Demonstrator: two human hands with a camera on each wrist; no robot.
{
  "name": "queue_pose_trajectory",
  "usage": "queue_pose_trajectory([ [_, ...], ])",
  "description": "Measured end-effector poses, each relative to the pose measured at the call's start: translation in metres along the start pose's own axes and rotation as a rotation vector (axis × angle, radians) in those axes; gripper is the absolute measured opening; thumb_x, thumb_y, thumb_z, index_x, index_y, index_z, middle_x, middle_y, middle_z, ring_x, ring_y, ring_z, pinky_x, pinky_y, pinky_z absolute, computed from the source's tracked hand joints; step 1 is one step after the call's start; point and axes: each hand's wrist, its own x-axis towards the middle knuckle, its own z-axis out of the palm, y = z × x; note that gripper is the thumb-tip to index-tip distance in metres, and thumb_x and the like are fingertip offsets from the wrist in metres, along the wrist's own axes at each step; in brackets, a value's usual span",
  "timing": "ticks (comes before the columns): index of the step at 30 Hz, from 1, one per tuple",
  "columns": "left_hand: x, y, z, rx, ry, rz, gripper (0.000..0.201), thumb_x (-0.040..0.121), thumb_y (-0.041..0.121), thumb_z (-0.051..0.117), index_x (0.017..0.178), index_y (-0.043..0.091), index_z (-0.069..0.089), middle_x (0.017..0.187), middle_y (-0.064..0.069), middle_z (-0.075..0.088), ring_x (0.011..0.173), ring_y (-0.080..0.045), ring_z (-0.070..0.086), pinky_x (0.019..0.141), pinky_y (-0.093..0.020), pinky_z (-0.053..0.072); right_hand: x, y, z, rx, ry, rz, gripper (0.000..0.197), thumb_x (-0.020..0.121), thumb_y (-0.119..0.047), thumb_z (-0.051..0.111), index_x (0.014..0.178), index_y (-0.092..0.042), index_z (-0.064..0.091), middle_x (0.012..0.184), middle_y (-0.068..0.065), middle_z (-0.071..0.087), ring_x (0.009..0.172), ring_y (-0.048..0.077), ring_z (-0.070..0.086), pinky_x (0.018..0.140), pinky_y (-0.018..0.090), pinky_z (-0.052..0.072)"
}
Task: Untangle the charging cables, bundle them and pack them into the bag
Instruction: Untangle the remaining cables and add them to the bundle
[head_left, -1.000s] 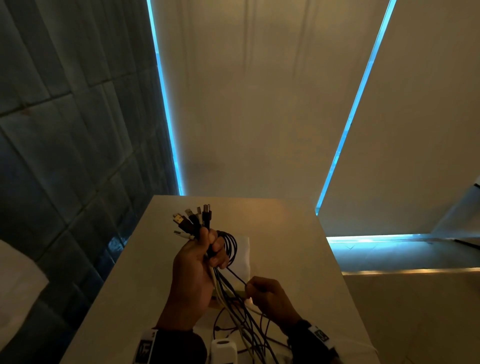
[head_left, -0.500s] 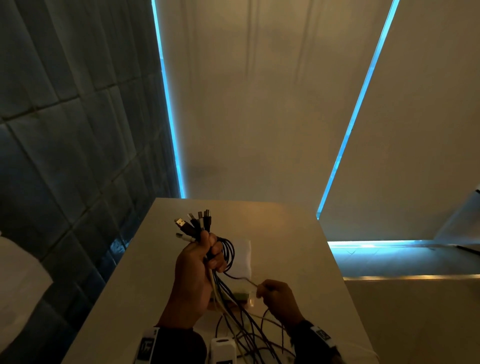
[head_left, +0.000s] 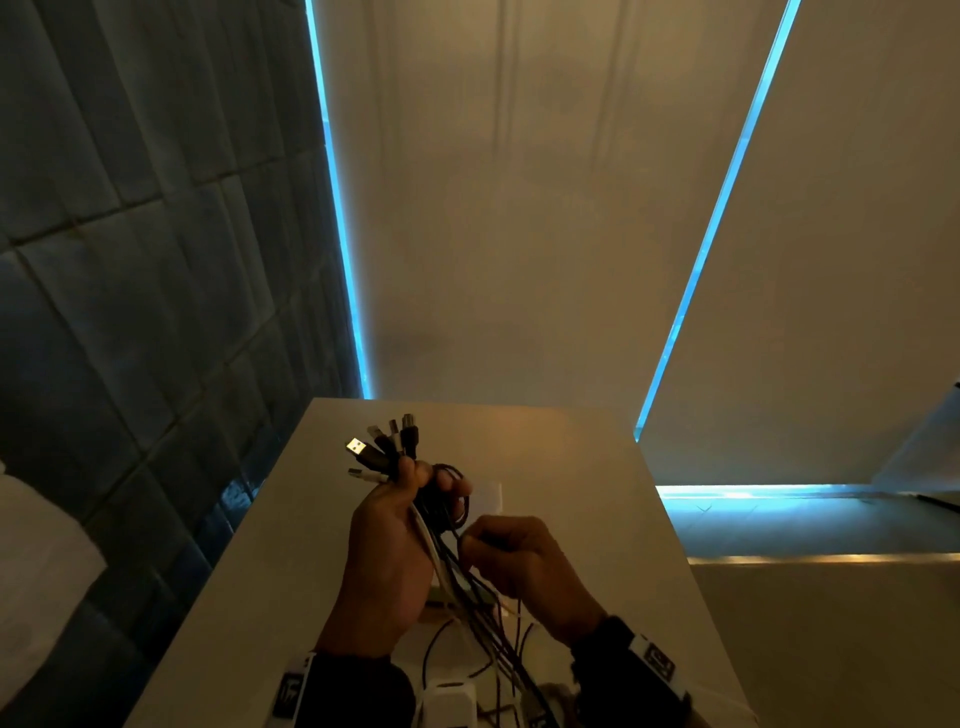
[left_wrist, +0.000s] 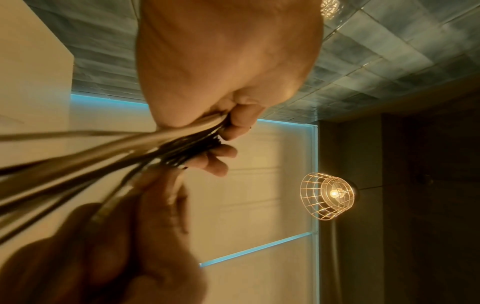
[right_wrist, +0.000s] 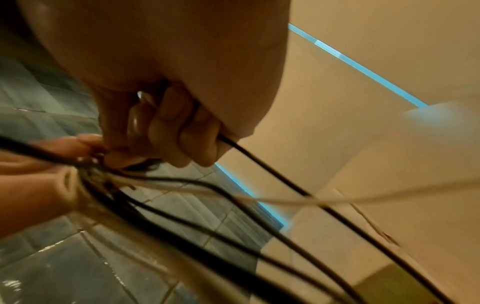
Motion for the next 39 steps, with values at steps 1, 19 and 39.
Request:
queue_pose_trajectory([
  [1, -0.001, 0.001, 0.001, -0.035, -0.007, 0.008, 0.027, 0.094, 0.026, 0.043, 0.076, 0.008, 0.05, 0.071, -0.008, 0.056, 0.074, -0.025, 0.06, 0.082, -0.039, 0.046, -0.002, 0.004, -0.002, 0.015, -0.001, 0.02, 0.023, 0.094, -0.01, 0.054, 0.072, -0.009, 0.061, 0.05, -0.013, 0.043, 0.044, 0.001, 0.033, 0.048, 0.015, 0.028],
  [19, -0.004, -0.001, 0.0, 0.059, -0.064, 0.037, 0.024, 0.084, 0.033, 0.046, 0.072, 0.012, 0.043, 0.063, -0.001, 0.043, 0.045, -0.01, 0.03, 0.05, -0.025, 0.029, -0.012, 0.096, -0.022, -0.012, 0.113, 0.227, 0.02, 0.089, -0.016, 0.057, 0.071, -0.007, 0.06, 0.051, -0.011, 0.043, 0.045, 0.005, 0.032, 0.047, 0.019, 0.025],
  [39, -0.002, -0.005, -0.003, 0.078, -0.021, 0.008, 0.029, 0.096, 0.028, 0.038, 0.071, 0.012, 0.041, 0.058, 0.002, 0.038, 0.043, -0.008, 0.028, 0.044, -0.021, 0.03, -0.015, 0.132, -0.03, -0.179, 0.322, 0.462, 0.032, 0.086, 0.001, 0.05, 0.059, -0.012, 0.061, 0.047, -0.006, 0.047, 0.046, 0.011, 0.04, 0.045, 0.018, 0.032],
])
